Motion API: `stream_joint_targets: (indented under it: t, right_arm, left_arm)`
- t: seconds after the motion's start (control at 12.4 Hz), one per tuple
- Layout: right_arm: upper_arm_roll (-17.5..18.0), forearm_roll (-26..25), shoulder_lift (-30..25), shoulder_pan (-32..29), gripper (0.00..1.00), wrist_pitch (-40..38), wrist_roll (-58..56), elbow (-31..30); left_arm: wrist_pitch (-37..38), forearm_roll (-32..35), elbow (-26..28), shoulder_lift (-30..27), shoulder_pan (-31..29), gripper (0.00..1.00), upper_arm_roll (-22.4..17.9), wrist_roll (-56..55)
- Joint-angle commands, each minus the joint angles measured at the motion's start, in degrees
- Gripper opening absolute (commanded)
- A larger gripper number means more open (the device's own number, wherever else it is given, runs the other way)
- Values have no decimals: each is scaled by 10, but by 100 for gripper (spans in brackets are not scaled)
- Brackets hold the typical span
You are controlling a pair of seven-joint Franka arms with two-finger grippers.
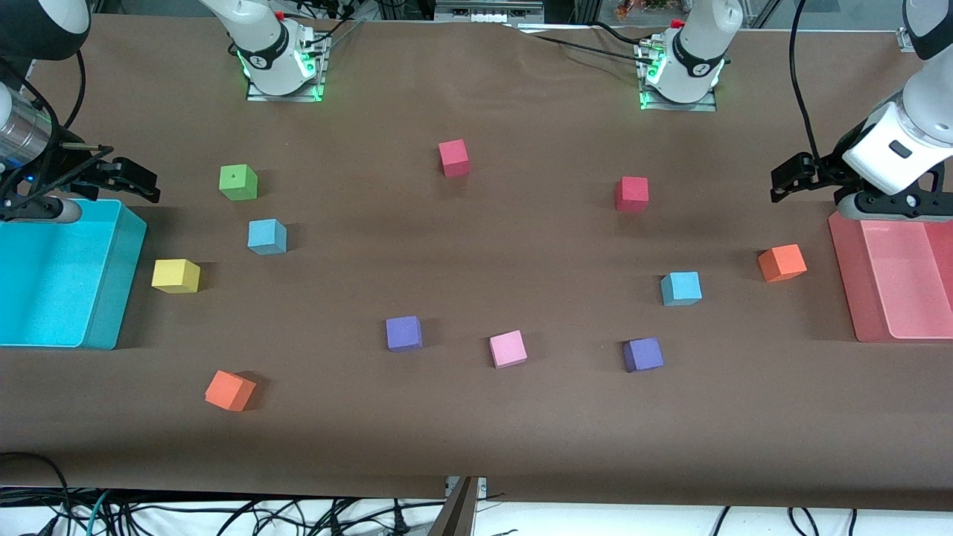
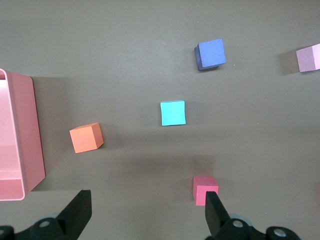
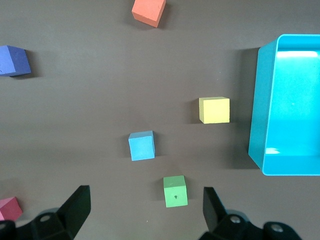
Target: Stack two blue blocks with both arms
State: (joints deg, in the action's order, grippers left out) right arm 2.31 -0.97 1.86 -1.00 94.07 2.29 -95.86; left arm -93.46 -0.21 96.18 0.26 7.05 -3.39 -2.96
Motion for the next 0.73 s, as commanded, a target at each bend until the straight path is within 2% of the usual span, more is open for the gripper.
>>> stream_joint_targets:
  t: [0.0,0.65]
  right_arm:
    - [0,7,3,1,99,-13,7,15]
    - [1,7,3,7,99,-13,5,15]
  left_arm:
    - [8,15,-6,-2,10,100,-6,9]
    - [14,15,-8,0,21,100,-9,1]
